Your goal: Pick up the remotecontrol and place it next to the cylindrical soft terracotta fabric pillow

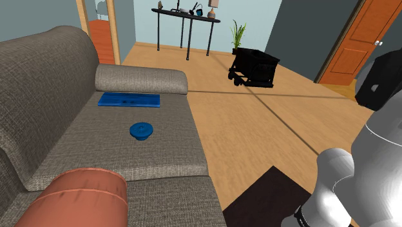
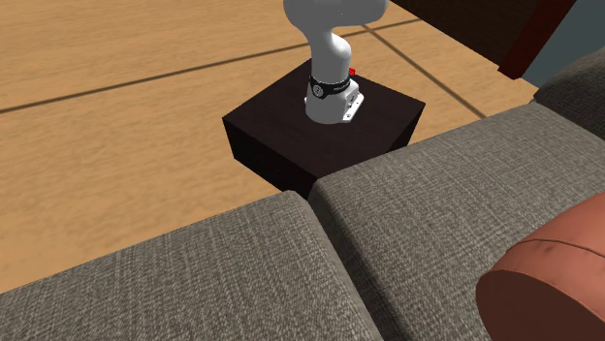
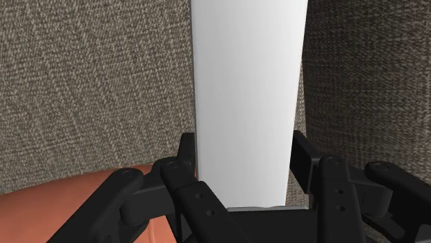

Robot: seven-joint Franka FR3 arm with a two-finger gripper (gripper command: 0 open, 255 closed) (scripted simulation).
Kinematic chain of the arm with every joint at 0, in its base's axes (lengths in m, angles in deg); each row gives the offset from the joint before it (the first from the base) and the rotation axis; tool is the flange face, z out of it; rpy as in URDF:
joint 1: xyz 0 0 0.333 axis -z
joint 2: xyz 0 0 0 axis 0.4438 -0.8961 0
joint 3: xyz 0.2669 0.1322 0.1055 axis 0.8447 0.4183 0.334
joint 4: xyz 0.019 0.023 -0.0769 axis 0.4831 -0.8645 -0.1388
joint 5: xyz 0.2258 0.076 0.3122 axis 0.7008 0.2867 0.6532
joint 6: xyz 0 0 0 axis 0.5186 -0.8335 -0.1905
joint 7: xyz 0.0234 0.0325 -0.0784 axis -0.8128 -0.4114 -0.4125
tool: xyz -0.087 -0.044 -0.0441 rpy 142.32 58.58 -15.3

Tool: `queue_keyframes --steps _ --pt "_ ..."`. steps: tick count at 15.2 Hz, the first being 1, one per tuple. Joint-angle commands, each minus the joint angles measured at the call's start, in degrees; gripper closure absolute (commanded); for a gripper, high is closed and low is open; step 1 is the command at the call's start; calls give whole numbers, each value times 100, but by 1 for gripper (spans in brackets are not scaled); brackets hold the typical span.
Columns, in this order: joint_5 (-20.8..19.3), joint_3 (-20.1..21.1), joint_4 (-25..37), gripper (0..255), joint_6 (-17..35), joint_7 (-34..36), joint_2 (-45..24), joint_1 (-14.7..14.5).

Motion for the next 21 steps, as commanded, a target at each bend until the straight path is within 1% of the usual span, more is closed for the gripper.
queue_keyframes --steps 1,11,21 --pt "31 -7 -190 255 167 -21 42 31" --pt "25 -32 -971 255 940 -16 52 78" --pt "-135 -72 -1592 255 1668 90 -117 51"
